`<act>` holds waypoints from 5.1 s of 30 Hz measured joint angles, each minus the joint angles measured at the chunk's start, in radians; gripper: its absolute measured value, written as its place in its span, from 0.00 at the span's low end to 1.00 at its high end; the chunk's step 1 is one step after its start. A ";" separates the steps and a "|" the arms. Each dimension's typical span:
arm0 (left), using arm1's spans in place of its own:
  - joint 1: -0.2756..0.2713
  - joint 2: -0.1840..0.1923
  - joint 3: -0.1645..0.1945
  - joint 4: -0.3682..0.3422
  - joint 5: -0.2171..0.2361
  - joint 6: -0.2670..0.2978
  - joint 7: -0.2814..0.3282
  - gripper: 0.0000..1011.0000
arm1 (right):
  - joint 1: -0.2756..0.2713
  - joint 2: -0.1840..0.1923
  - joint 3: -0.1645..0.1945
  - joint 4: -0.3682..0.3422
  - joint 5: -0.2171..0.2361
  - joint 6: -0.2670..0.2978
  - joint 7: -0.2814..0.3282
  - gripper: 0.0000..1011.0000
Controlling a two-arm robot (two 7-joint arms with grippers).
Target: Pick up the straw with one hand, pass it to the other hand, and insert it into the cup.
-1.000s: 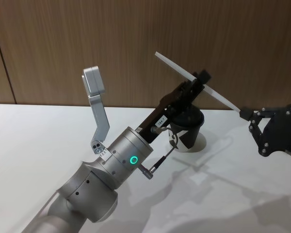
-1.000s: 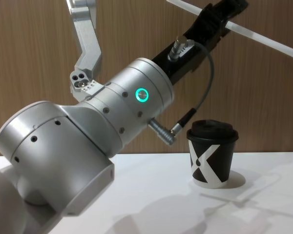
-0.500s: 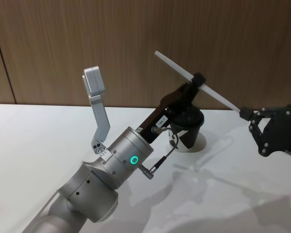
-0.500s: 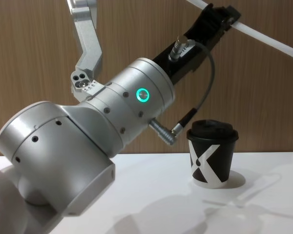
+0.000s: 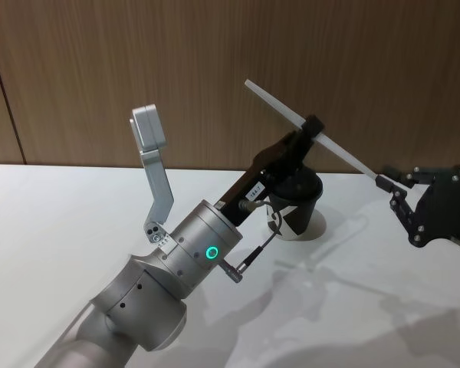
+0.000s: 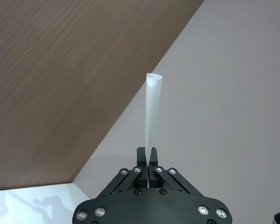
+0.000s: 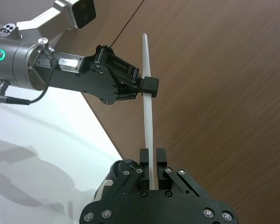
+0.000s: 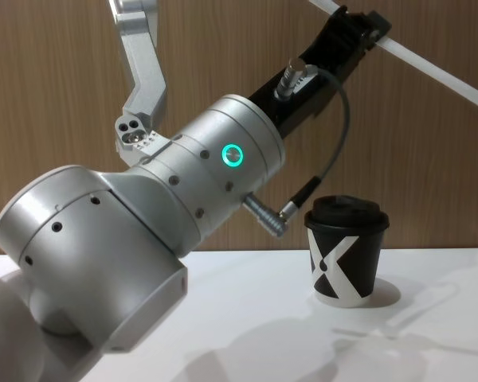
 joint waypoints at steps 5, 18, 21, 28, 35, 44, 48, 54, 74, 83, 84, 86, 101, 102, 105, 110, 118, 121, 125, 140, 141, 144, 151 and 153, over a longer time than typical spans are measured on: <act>0.000 0.000 0.000 0.000 0.000 0.000 0.000 0.01 | 0.000 0.000 0.000 0.000 0.000 0.000 0.000 0.20; -0.001 0.018 0.009 -0.018 0.029 -0.009 0.025 0.01 | 0.000 0.000 0.000 0.000 0.000 0.000 0.000 0.62; -0.002 0.030 0.015 -0.034 0.052 -0.017 0.045 0.01 | 0.000 0.000 0.000 0.000 0.000 0.000 0.000 0.72; -0.001 0.064 0.025 -0.089 0.129 -0.043 0.105 0.01 | 0.000 0.000 0.000 0.000 0.000 0.000 0.000 0.90; 0.002 0.101 0.029 -0.161 0.229 -0.073 0.177 0.01 | 0.000 0.000 0.000 0.000 0.000 0.000 0.000 0.99; 0.007 0.146 0.030 -0.237 0.368 -0.095 0.266 0.01 | 0.000 0.000 0.000 0.000 0.000 0.000 0.000 0.99; 0.007 0.160 0.031 -0.255 0.408 -0.099 0.287 0.01 | 0.000 0.000 0.000 0.000 0.000 0.000 0.000 0.99; 0.003 0.182 0.036 -0.279 0.479 -0.097 0.320 0.01 | 0.000 0.000 0.000 0.000 0.000 0.000 0.000 0.99; -0.051 0.199 0.065 -0.253 0.604 -0.023 0.349 0.01 | 0.000 0.000 0.000 0.000 0.000 0.000 0.000 0.99; -0.083 0.172 0.089 -0.204 0.641 -0.016 0.348 0.01 | 0.000 0.000 0.000 0.000 0.000 0.000 0.000 0.99; -0.088 0.165 0.093 -0.195 0.648 -0.016 0.348 0.01 | 0.000 0.000 0.000 0.000 0.000 0.000 0.000 0.99; -0.096 0.156 0.098 -0.179 0.659 -0.017 0.348 0.01 | 0.000 0.000 0.000 0.000 0.000 0.000 0.000 0.99; -0.133 0.106 0.129 -0.098 0.762 -0.039 0.407 0.01 | 0.000 0.000 0.000 0.000 0.000 0.000 0.000 0.99; -0.136 0.102 0.132 -0.090 0.776 -0.041 0.414 0.01 | 0.000 0.000 0.000 0.000 0.000 0.000 0.000 0.99; -0.142 0.095 0.137 -0.075 0.796 -0.045 0.426 0.01 | 0.000 0.000 0.000 0.000 0.000 0.000 0.000 0.99; -0.150 0.086 0.143 -0.054 0.821 -0.050 0.437 0.01 | 0.000 0.000 0.000 0.000 0.000 0.000 0.000 0.99; -0.159 0.073 0.155 -0.028 0.861 -0.055 0.450 0.01 | 0.000 0.000 0.000 0.000 0.000 0.000 0.000 0.99; -0.160 0.070 0.158 -0.022 0.870 -0.056 0.452 0.01 | 0.000 0.000 0.000 0.000 0.000 0.000 0.000 0.99; -0.159 0.066 0.160 -0.016 0.883 -0.059 0.457 0.01 | 0.000 0.000 0.000 0.000 0.000 0.000 0.000 0.99; -0.120 0.073 0.130 -0.026 0.888 -0.067 0.469 0.01 | 0.000 0.000 0.000 0.000 0.000 0.000 0.000 0.99; -0.116 0.074 0.125 -0.027 0.885 -0.069 0.469 0.01 | 0.000 0.000 0.000 0.000 0.000 0.000 0.000 0.99; -0.110 0.074 0.117 -0.027 0.878 -0.073 0.469 0.01 | 0.000 0.000 0.000 0.000 0.000 0.000 0.000 0.99; -0.095 0.074 0.089 -0.025 0.846 -0.093 0.448 0.01 | 0.000 0.000 0.000 0.000 0.000 0.000 0.000 0.99; -0.094 0.074 0.085 -0.024 0.839 -0.097 0.440 0.01 | 0.000 0.000 0.000 0.000 0.000 0.000 0.000 0.99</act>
